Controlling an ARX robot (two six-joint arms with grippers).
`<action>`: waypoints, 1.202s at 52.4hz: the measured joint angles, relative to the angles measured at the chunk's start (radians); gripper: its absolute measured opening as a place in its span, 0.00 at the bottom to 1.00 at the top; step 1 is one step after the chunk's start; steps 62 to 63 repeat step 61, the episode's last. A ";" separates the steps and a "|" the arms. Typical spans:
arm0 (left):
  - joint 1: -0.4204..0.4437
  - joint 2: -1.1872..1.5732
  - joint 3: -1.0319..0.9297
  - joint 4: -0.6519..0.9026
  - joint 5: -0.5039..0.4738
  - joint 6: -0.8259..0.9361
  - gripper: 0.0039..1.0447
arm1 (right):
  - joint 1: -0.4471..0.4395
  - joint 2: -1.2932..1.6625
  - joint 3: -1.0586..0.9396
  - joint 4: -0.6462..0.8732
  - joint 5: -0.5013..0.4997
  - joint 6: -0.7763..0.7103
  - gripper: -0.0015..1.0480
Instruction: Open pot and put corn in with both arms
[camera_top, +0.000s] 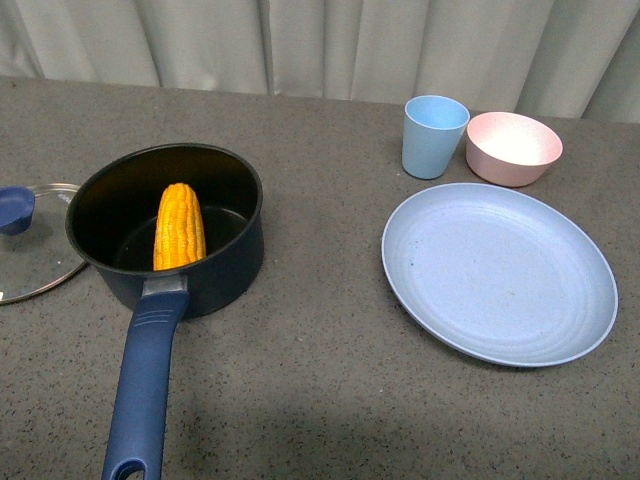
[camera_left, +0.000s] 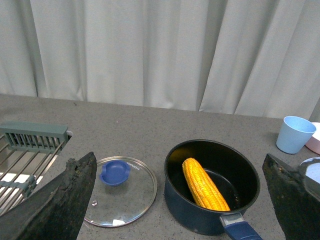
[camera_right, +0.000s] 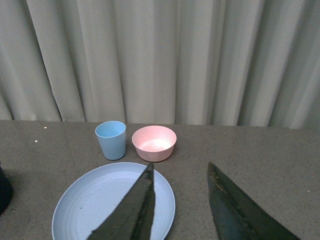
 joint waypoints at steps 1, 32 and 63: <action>0.000 0.000 0.000 0.000 0.000 0.000 0.94 | 0.000 0.000 0.000 0.000 0.000 0.000 0.37; 0.000 0.000 0.000 0.000 0.000 0.000 0.94 | 0.000 0.000 0.000 0.000 0.000 0.001 0.91; 0.000 0.000 0.000 0.000 0.000 0.000 0.94 | 0.000 0.000 0.000 0.000 0.000 0.001 0.91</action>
